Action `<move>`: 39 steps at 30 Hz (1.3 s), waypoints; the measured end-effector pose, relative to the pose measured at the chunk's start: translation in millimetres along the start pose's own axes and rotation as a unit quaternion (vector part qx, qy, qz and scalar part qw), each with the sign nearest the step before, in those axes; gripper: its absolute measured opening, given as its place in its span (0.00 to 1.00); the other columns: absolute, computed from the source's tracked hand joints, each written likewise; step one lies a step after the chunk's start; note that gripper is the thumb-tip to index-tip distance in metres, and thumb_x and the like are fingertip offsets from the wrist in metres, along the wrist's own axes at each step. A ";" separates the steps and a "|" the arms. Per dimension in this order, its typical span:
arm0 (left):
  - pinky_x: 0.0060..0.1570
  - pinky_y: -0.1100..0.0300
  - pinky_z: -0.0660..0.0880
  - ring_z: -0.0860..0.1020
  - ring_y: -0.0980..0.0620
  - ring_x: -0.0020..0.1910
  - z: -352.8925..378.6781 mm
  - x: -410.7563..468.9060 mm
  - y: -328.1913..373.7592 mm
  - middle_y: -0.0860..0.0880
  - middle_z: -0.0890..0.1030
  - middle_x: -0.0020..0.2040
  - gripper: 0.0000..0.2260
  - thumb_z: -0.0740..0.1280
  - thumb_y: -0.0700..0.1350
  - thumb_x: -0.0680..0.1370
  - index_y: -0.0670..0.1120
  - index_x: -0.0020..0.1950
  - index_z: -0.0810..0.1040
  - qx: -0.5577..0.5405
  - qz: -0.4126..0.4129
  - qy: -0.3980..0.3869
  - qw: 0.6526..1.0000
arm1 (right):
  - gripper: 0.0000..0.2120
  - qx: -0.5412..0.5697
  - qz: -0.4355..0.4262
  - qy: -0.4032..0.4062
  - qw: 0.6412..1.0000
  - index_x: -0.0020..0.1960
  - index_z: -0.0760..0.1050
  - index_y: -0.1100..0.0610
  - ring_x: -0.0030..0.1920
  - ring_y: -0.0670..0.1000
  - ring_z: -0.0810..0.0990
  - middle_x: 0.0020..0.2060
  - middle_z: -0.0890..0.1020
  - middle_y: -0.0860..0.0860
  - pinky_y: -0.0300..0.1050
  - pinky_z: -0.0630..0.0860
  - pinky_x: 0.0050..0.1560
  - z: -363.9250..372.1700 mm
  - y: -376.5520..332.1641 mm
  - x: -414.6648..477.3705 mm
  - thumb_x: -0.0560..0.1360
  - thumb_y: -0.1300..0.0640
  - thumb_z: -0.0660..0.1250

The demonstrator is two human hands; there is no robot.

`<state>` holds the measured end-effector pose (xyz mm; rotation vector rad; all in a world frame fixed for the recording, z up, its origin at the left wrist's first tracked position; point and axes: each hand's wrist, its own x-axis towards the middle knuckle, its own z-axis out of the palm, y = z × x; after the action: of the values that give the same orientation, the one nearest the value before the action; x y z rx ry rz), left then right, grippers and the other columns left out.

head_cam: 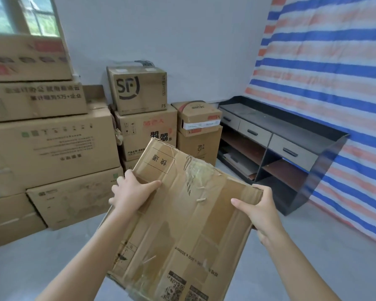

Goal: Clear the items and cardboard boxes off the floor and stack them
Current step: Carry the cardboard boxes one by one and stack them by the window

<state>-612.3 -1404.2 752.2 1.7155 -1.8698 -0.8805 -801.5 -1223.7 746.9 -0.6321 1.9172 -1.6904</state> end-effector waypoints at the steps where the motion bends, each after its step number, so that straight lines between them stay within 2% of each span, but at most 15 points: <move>1: 0.63 0.44 0.61 0.62 0.42 0.67 2.7 15.4 11.1 0.44 0.66 0.66 0.33 0.69 0.60 0.70 0.46 0.68 0.62 -0.003 0.002 0.007 1.000 | 0.25 0.001 -0.009 -0.005 1.000 0.55 0.64 0.48 0.52 0.52 0.78 0.50 0.76 0.49 0.54 0.77 0.55 2.6 -8.3 19.7 0.67 0.63 0.75; 4: 0.63 0.44 0.60 0.62 0.42 0.68 10.3 54.1 36.6 0.44 0.66 0.66 0.34 0.69 0.59 0.71 0.46 0.69 0.61 -0.019 0.009 0.023 1.000 | 0.25 -0.008 -0.047 -0.015 0.999 0.56 0.64 0.48 0.50 0.45 0.75 0.50 0.74 0.46 0.42 0.74 0.49 11.5 -30.7 66.5 0.69 0.64 0.74; 8: 0.64 0.44 0.59 0.61 0.44 0.69 27.3 117.5 73.1 0.44 0.65 0.67 0.35 0.69 0.59 0.71 0.46 0.71 0.60 -0.065 0.037 0.049 0.996 | 0.25 -0.024 -0.106 -0.011 0.994 0.55 0.65 0.47 0.59 0.51 0.74 0.57 0.74 0.49 0.52 0.72 0.62 20.7 -56.9 135.1 0.68 0.64 0.74; 11: 0.67 0.42 0.60 0.60 0.44 0.70 41.7 174.2 102.5 0.45 0.64 0.68 0.37 0.70 0.58 0.71 0.47 0.73 0.58 -0.113 0.069 0.056 0.990 | 0.25 -0.034 -0.141 0.006 0.989 0.53 0.66 0.44 0.59 0.52 0.74 0.57 0.75 0.50 0.57 0.72 0.62 31.6 -77.0 195.7 0.67 0.63 0.75; 14: 0.67 0.40 0.61 0.60 0.44 0.69 60.4 235.9 133.0 0.45 0.65 0.67 0.40 0.70 0.61 0.67 0.47 0.73 0.60 -0.177 0.102 0.042 0.978 | 0.26 -0.051 -0.174 0.025 0.983 0.50 0.65 0.38 0.62 0.52 0.73 0.60 0.74 0.50 0.59 0.72 0.62 46.2 -95.2 260.0 0.66 0.60 0.76; 16: 0.67 0.40 0.61 0.61 0.44 0.68 71.5 278.9 159.6 0.46 0.66 0.66 0.43 0.67 0.63 0.62 0.47 0.72 0.61 -0.223 0.123 0.033 0.966 | 0.27 -0.051 -0.196 0.043 0.978 0.48 0.65 0.35 0.63 0.51 0.72 0.61 0.74 0.48 0.60 0.72 0.62 56.9 -112.9 302.2 0.65 0.58 0.77; 19: 0.67 0.41 0.62 0.62 0.45 0.68 86.0 339.1 201.2 0.47 0.67 0.66 0.42 0.66 0.62 0.61 0.48 0.72 0.62 -0.269 0.146 0.028 0.951 | 0.28 -0.067 -0.238 0.077 0.966 0.49 0.65 0.34 0.62 0.50 0.73 0.61 0.73 0.46 0.59 0.72 0.62 72.3 -137.0 359.9 0.65 0.58 0.77; 22: 0.69 0.43 0.60 0.60 0.47 0.70 103.8 393.8 236.0 0.48 0.64 0.68 0.44 0.66 0.61 0.62 0.47 0.74 0.58 -0.310 0.181 0.026 0.933 | 0.28 -0.084 -0.264 0.115 0.954 0.50 0.64 0.35 0.62 0.47 0.72 0.61 0.72 0.42 0.56 0.71 0.63 86.4 -150.6 405.2 0.65 0.58 0.76; 25: 0.69 0.43 0.62 0.61 0.46 0.70 128.6 439.9 260.3 0.47 0.64 0.69 0.45 0.67 0.63 0.61 0.46 0.74 0.59 -0.324 0.194 0.017 0.926 | 0.29 -0.124 -0.273 0.118 0.947 0.57 0.62 0.41 0.61 0.41 0.67 0.60 0.68 0.38 0.47 0.67 0.67 92.0 -150.9 450.9 0.67 0.59 0.75; 30: 0.66 0.43 0.66 0.65 0.45 0.67 171.0 511.2 299.6 0.49 0.67 0.66 0.43 0.68 0.65 0.61 0.48 0.71 0.62 -0.331 0.213 0.006 0.919 | 0.31 -0.154 -0.273 0.117 0.942 0.60 0.61 0.42 0.64 0.40 0.65 0.58 0.67 0.34 0.49 0.64 0.70 93.7 -153.7 533.2 0.67 0.59 0.75; 32: 0.67 0.44 0.65 0.64 0.46 0.68 189.8 541.4 317.0 0.50 0.66 0.66 0.42 0.69 0.62 0.62 0.48 0.73 0.61 -0.340 0.216 0.012 0.915 | 0.30 -0.145 -0.274 0.110 0.944 0.60 0.61 0.41 0.65 0.39 0.64 0.55 0.66 0.30 0.45 0.62 0.70 93.8 -151.1 571.1 0.68 0.59 0.74; 34: 0.67 0.46 0.64 0.64 0.47 0.68 208.1 573.5 338.0 0.50 0.67 0.63 0.38 0.69 0.59 0.63 0.49 0.71 0.62 -0.344 0.225 0.021 0.911 | 0.30 -0.136 -0.273 0.110 0.946 0.60 0.61 0.41 0.63 0.37 0.62 0.56 0.66 0.32 0.41 0.59 0.68 95.6 -148.5 612.7 0.68 0.59 0.74; 36: 0.64 0.54 0.64 0.65 0.50 0.66 223.2 605.5 360.2 0.54 0.67 0.57 0.34 0.68 0.57 0.63 0.52 0.67 0.64 -0.353 0.233 0.028 0.906 | 0.30 -0.134 -0.277 0.106 0.945 0.60 0.60 0.40 0.62 0.36 0.62 0.59 0.65 0.35 0.39 0.60 0.66 98.9 -147.0 657.1 0.68 0.59 0.74; 39: 0.61 0.59 0.61 0.63 0.56 0.63 243.9 657.3 394.8 0.60 0.65 0.57 0.32 0.73 0.53 0.66 0.54 0.68 0.65 -0.363 0.241 0.044 0.899 | 0.30 -0.120 -0.289 0.098 0.945 0.60 0.60 0.39 0.59 0.37 0.65 0.58 0.65 0.36 0.33 0.61 0.61 106.1 -151.9 725.1 0.69 0.59 0.73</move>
<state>-1141.5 -2008.0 805.1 0.7817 -1.5095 -1.0754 -1286.0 -1786.6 839.2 -1.2639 2.2492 -1.9254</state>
